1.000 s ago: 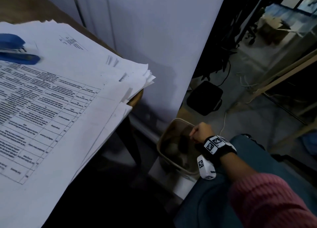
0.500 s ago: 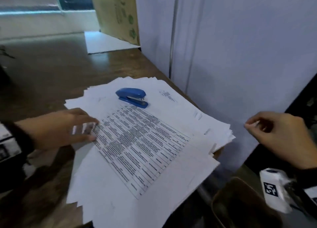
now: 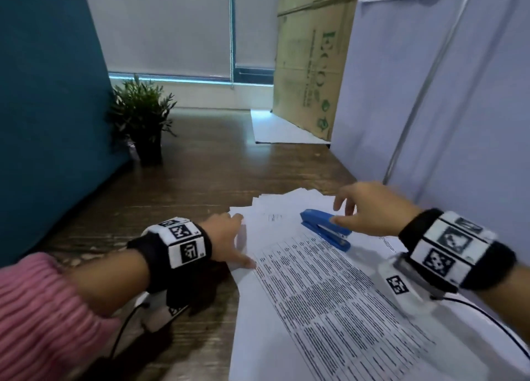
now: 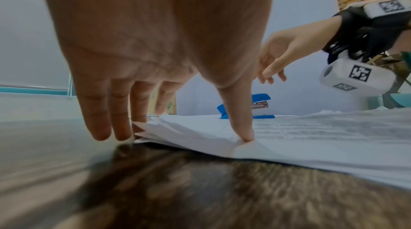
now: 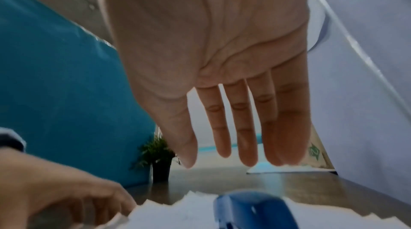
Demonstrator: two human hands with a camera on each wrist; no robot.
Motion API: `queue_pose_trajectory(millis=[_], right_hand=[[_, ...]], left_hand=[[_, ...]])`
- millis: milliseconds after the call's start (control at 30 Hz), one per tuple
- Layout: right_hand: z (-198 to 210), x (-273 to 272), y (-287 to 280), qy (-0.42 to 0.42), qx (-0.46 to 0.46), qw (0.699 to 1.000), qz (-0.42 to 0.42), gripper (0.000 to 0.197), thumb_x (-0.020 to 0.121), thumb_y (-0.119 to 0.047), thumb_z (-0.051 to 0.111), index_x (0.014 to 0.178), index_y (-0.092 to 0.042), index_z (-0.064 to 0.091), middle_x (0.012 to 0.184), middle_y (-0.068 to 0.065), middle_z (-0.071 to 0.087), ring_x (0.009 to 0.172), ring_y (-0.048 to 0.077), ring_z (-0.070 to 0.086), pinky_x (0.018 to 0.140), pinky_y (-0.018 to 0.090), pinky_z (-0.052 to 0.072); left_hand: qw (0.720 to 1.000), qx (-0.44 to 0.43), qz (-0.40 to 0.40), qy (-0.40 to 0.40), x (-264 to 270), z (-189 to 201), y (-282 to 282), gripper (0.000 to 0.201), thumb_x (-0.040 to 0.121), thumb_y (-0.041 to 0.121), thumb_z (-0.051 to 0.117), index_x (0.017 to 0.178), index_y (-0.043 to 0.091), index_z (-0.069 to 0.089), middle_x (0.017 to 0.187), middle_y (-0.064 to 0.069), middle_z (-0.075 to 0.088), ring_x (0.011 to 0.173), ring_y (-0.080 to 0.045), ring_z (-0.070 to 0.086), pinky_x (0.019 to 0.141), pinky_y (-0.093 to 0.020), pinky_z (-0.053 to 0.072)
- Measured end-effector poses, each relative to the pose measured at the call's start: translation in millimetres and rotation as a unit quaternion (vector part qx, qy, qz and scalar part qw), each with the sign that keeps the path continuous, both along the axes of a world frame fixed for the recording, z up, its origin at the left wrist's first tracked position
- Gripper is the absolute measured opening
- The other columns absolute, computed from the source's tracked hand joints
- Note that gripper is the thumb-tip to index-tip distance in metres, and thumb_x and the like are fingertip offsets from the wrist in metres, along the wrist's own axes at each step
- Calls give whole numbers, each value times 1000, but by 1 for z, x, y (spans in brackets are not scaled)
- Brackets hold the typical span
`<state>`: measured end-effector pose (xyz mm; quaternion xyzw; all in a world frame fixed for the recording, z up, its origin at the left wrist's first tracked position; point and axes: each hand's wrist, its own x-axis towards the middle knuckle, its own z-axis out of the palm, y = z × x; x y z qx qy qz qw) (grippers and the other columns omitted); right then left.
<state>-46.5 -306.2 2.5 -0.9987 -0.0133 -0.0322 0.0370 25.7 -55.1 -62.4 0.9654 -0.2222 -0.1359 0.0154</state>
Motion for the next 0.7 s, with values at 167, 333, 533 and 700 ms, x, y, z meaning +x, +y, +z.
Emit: queue_pose_trajectory(millis=[167,333,533,700], right_hand=[[-24,41,23,76,-65,995,0,38,81,-46,64,107,-18,58,105,0,62,92,20,57,69,28,42],[-37,54,34,86,-130,988,-11,34,82,-42,62,102,-16,52,99,3,59,85,22,54,65,27,38],[-41,60,31,89,-116,989,-19,25,83,-31,62,100,-15,52,101,3,61,83,20,51,53,24,30],[-46,63,26,81,-94,992,-26,38,80,-33,67,111,-14,56,111,4,62,99,23,59,69,28,39]], left_hand=[[999,-34,30,20,2,2,5,100,63,61,75,138,13,32,133,-7,42,118,-23,46,98,-36,44],[996,-75,39,42,5,3,6,94,64,53,79,134,10,36,133,-3,49,116,-22,49,95,-31,43],[988,-138,32,68,5,7,-3,81,64,30,85,124,13,34,124,-3,53,105,-19,51,86,-31,46],[964,-234,79,93,7,7,-10,75,64,22,85,120,15,36,120,-3,53,102,-18,54,83,-32,50]])
